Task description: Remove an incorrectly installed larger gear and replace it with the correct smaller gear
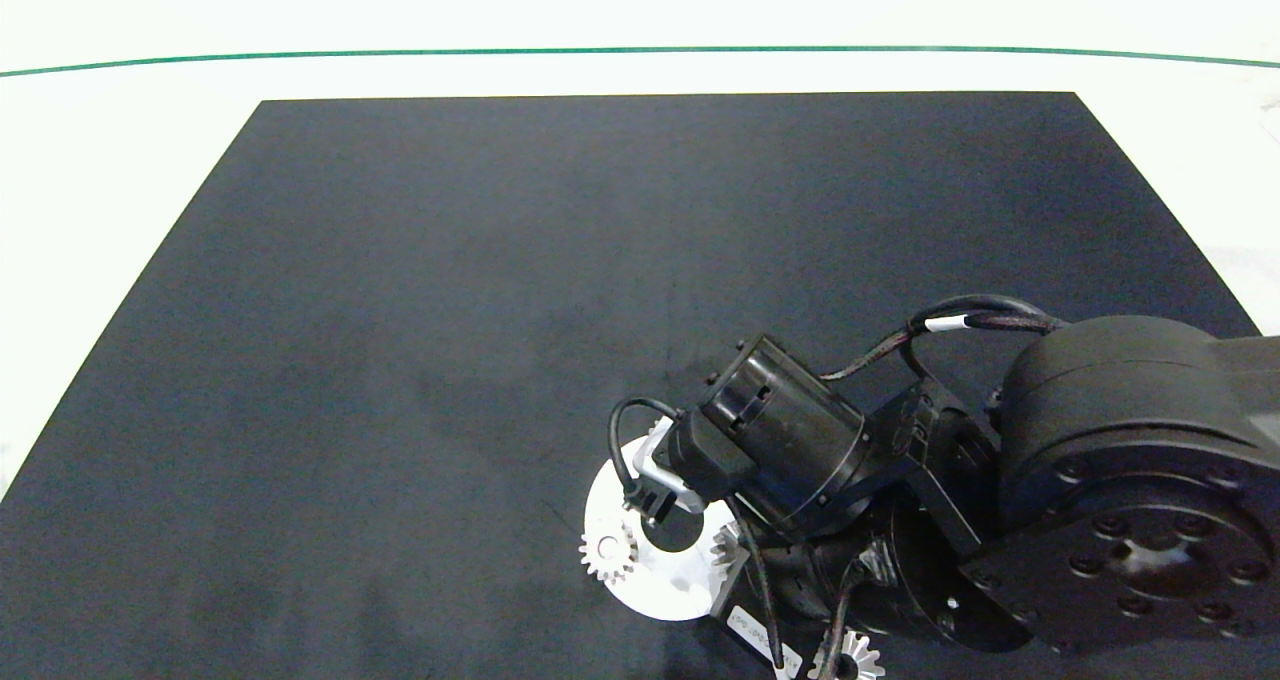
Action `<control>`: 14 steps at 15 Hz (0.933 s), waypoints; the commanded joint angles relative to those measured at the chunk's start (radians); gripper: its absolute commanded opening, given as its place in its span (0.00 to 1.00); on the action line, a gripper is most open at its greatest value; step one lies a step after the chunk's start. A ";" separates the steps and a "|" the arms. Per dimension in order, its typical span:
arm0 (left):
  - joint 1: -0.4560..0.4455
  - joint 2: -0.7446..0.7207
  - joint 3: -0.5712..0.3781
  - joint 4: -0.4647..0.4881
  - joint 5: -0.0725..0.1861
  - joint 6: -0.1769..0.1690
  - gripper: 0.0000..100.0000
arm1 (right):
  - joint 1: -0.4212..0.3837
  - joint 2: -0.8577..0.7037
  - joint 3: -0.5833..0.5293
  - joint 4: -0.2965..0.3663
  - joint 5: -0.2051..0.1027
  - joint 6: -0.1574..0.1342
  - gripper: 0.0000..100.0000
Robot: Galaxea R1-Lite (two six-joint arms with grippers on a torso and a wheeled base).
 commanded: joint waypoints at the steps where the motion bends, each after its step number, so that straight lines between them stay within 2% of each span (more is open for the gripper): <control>1: 0.000 0.001 0.000 0.004 0.001 0.001 1.00 | 0.001 0.002 -0.002 0.004 -0.002 -0.001 0.25; 6: 0.000 -0.001 0.000 0.006 0.001 -0.001 1.00 | 0.001 0.002 0.000 0.004 -0.002 0.000 0.25; 7: 0.000 0.001 0.000 0.004 0.001 0.001 1.00 | 0.002 0.005 0.000 0.004 -0.002 0.010 1.00; 12: 0.000 -0.001 0.000 0.006 0.001 0.001 1.00 | 0.005 0.009 0.000 0.004 -0.002 0.016 1.00; 14: 0.000 0.001 -0.003 0.006 0.001 -0.001 1.00 | 0.005 -0.002 -0.005 0.002 -0.002 0.031 1.00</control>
